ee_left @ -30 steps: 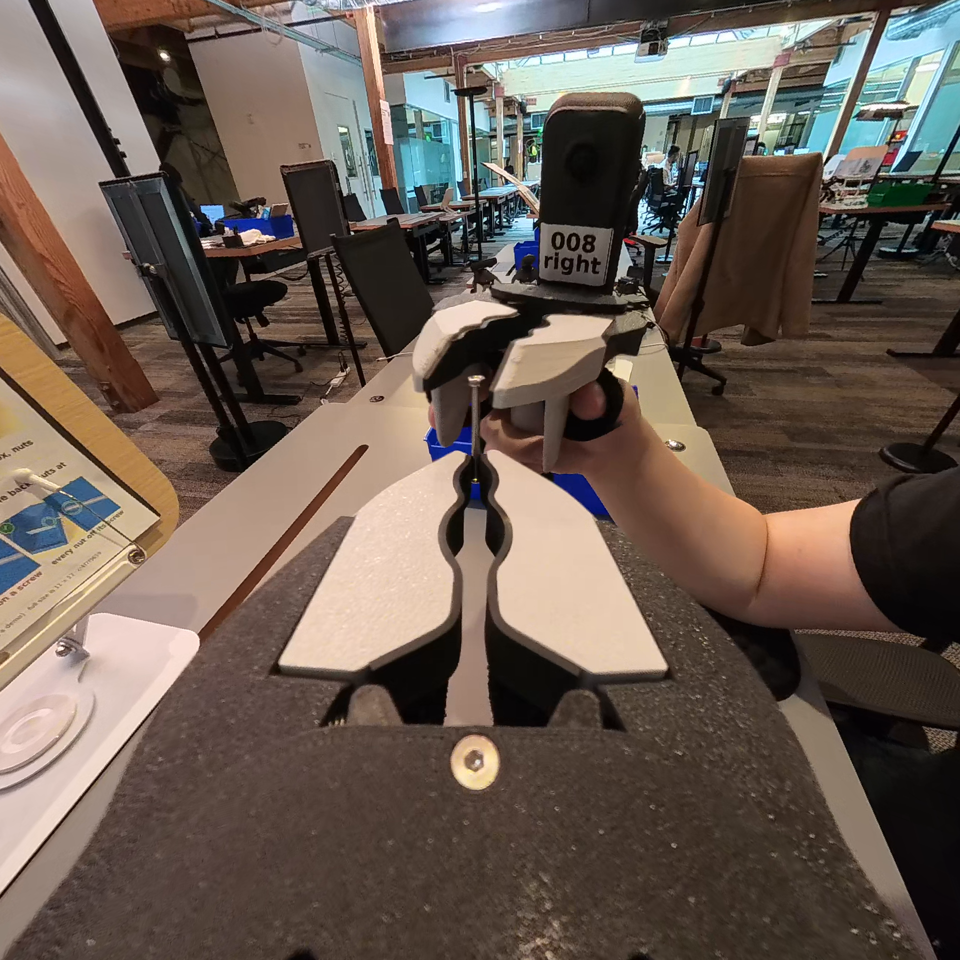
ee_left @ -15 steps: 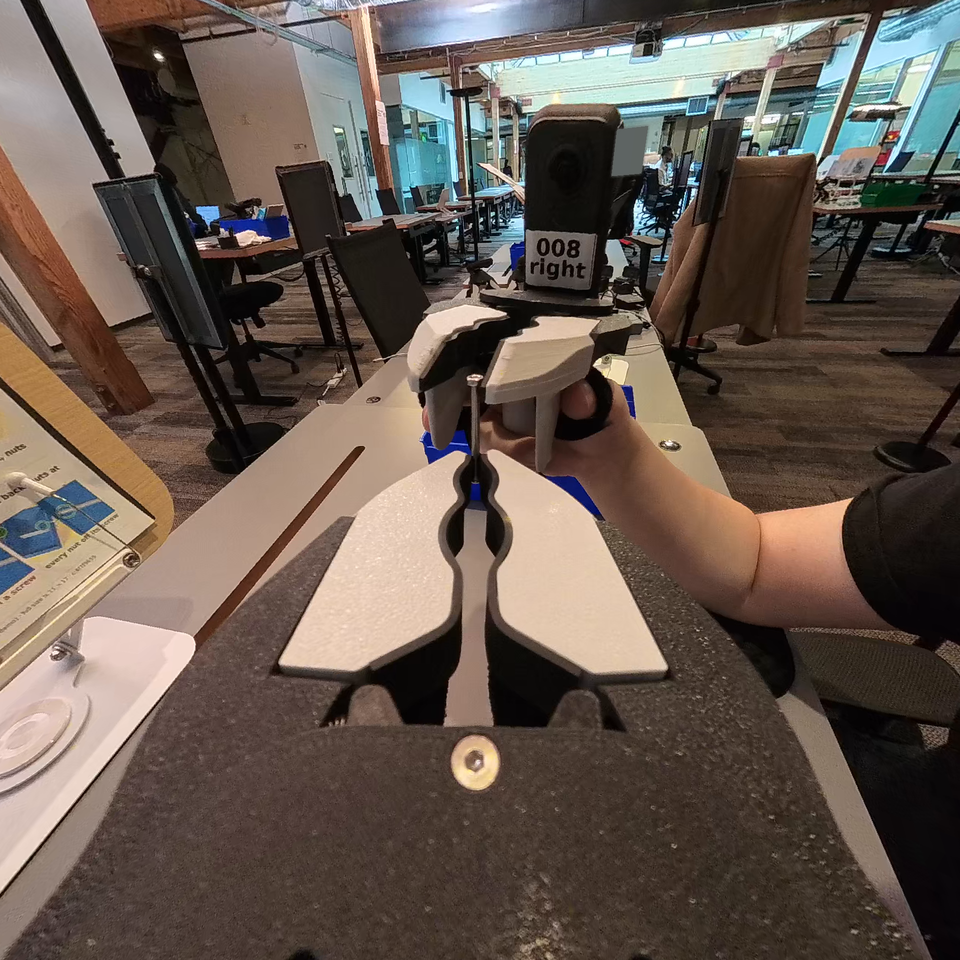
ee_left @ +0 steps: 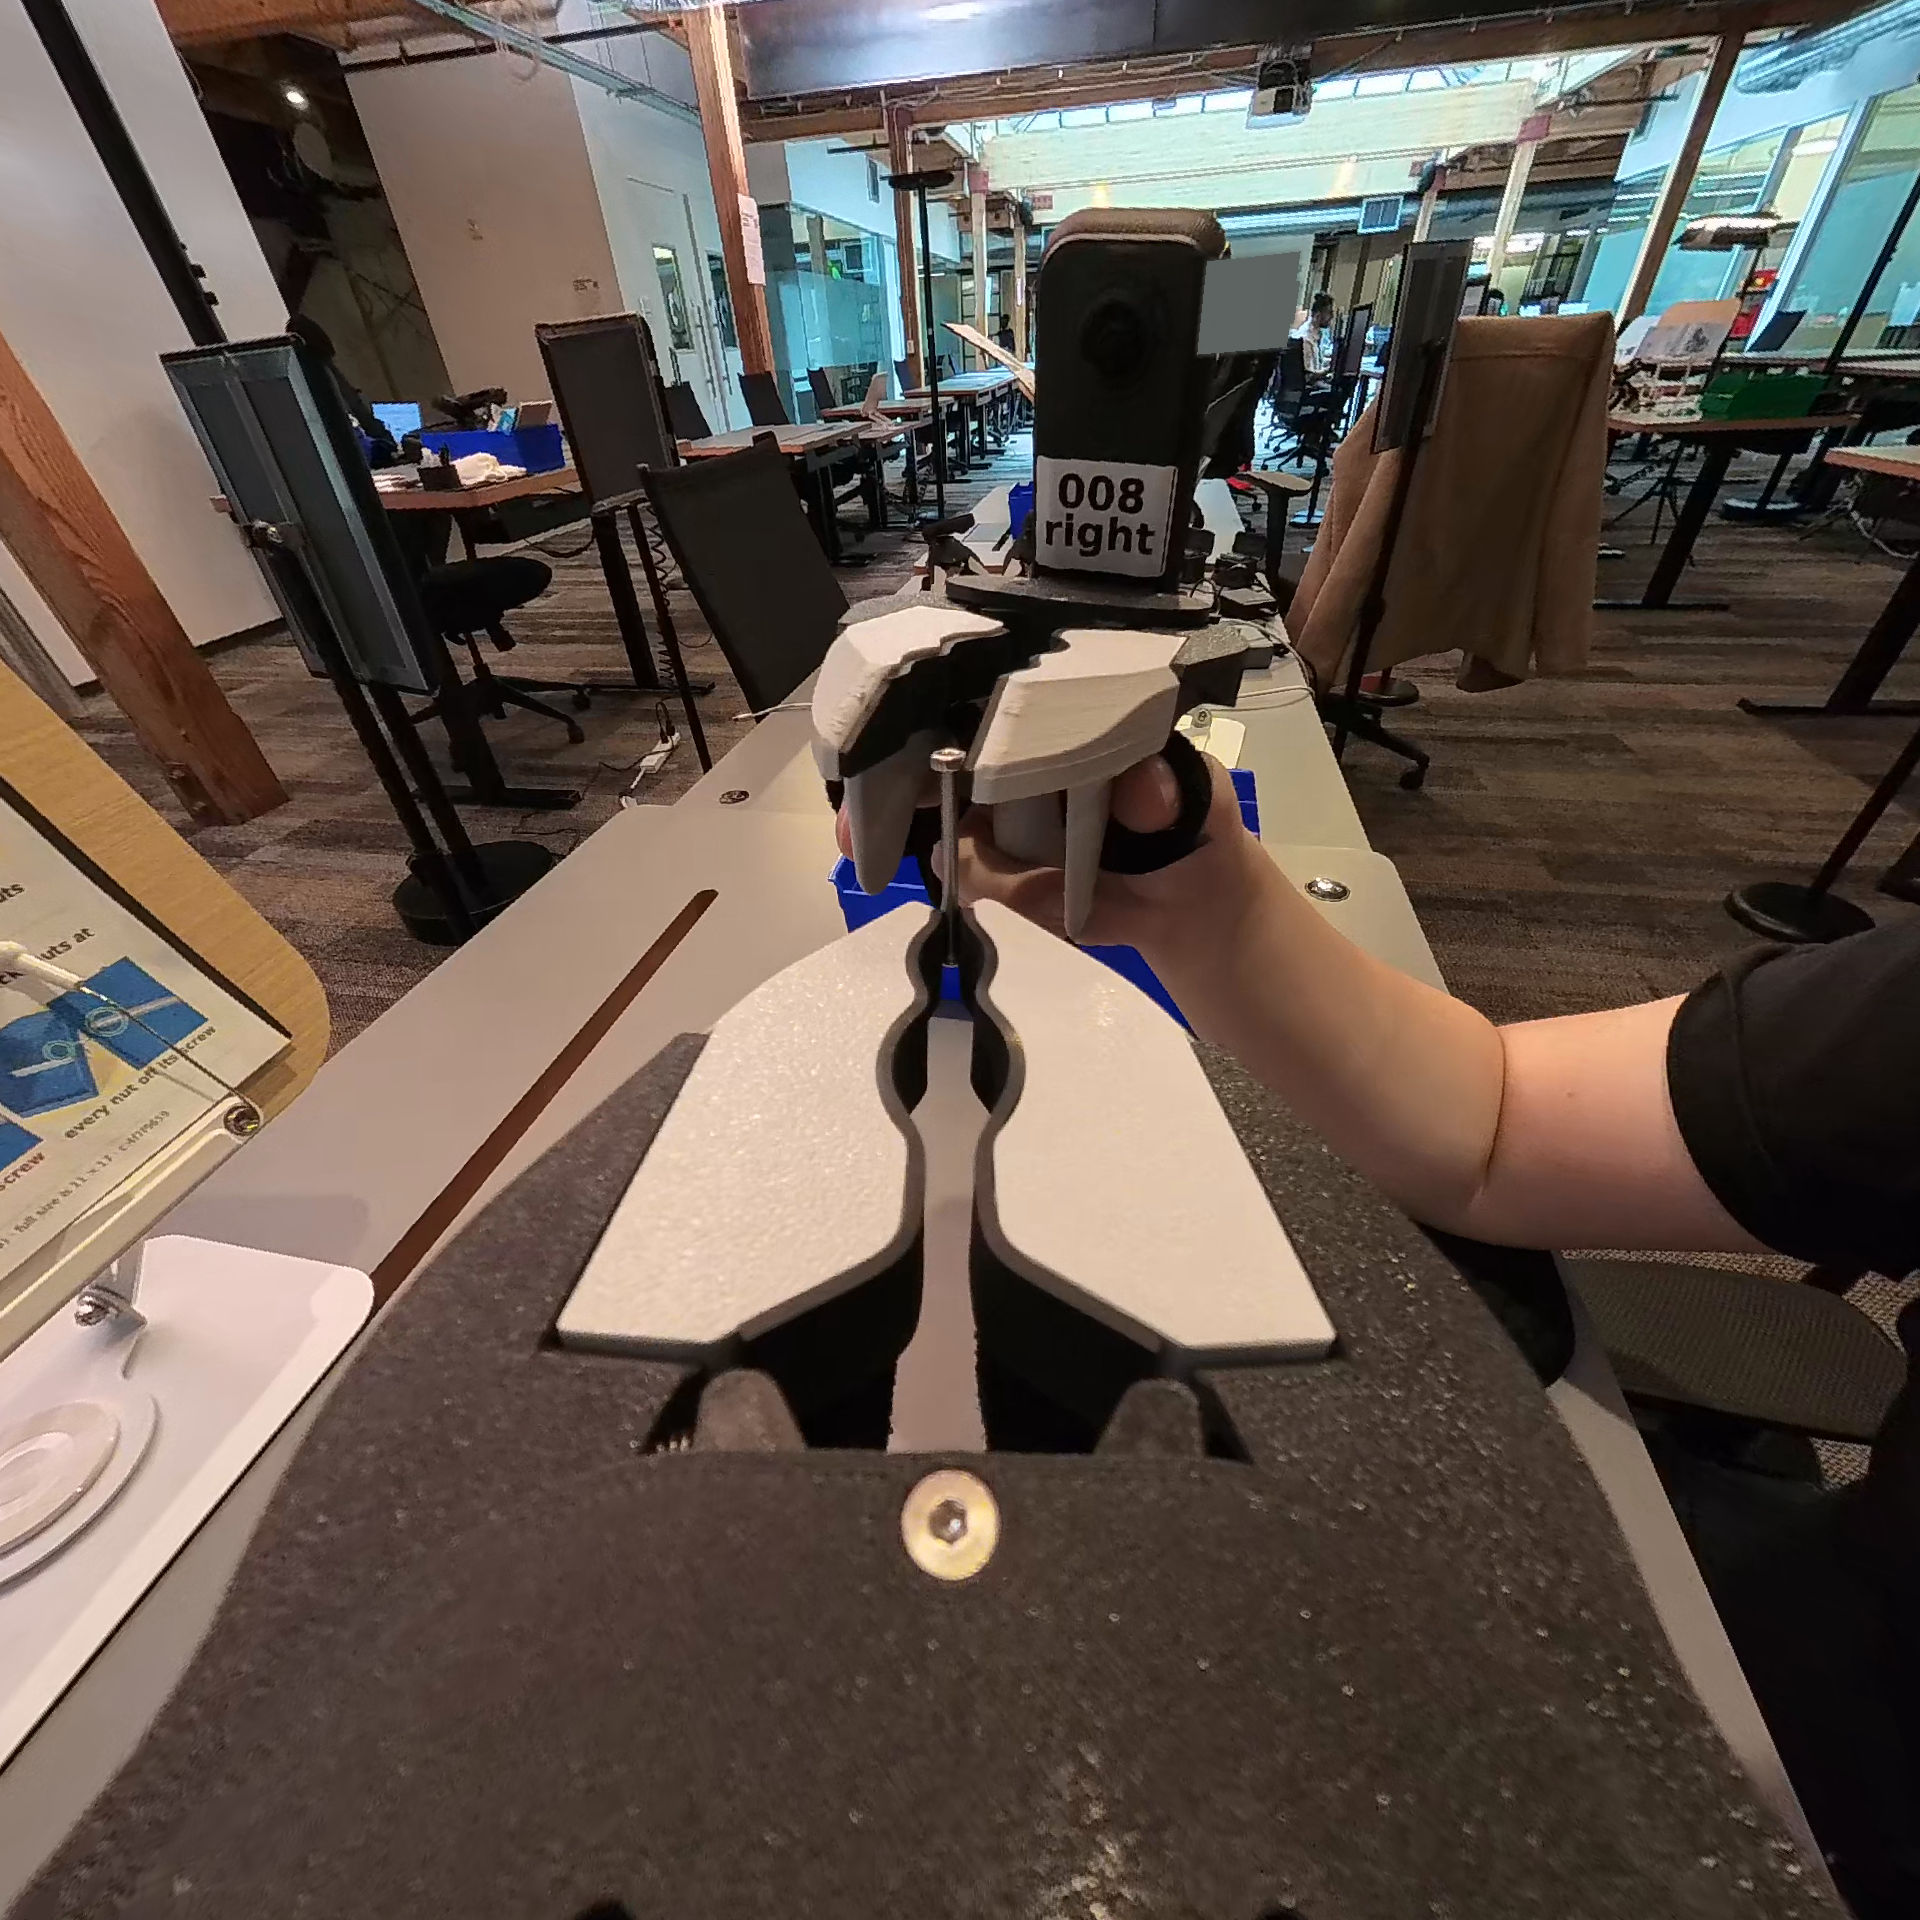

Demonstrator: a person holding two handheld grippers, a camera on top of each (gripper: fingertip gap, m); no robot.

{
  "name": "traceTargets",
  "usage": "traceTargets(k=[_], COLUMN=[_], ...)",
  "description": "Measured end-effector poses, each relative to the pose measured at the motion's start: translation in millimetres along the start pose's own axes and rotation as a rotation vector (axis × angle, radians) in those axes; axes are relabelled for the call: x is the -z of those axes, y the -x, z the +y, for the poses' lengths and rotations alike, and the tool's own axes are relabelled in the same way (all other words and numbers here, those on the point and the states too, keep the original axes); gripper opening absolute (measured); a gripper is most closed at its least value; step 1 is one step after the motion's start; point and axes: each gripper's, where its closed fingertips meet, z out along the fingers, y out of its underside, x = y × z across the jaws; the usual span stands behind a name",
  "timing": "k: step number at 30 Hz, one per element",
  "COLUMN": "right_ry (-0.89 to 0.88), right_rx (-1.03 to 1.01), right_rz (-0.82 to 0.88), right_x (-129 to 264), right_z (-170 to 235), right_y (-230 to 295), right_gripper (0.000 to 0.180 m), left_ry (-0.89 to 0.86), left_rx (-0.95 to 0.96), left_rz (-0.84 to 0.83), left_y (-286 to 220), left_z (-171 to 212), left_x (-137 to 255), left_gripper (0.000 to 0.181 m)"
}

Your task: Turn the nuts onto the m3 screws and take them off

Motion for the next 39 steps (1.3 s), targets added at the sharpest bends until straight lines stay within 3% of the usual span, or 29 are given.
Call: traceTargets(k=[39], right_ry=[-0.001], right_rx=[0.013], right_rz=[-0.037], right_x=[-1.8], right_z=[2.4], right_y=[5.3], right_gripper=[0.016], left_ry=[-0.002], left_rx=[0.006], left_rz=[0.013], left_y=[-2.8], left_z=[-0.8], left_x=[0.6], left_gripper=[0.002])
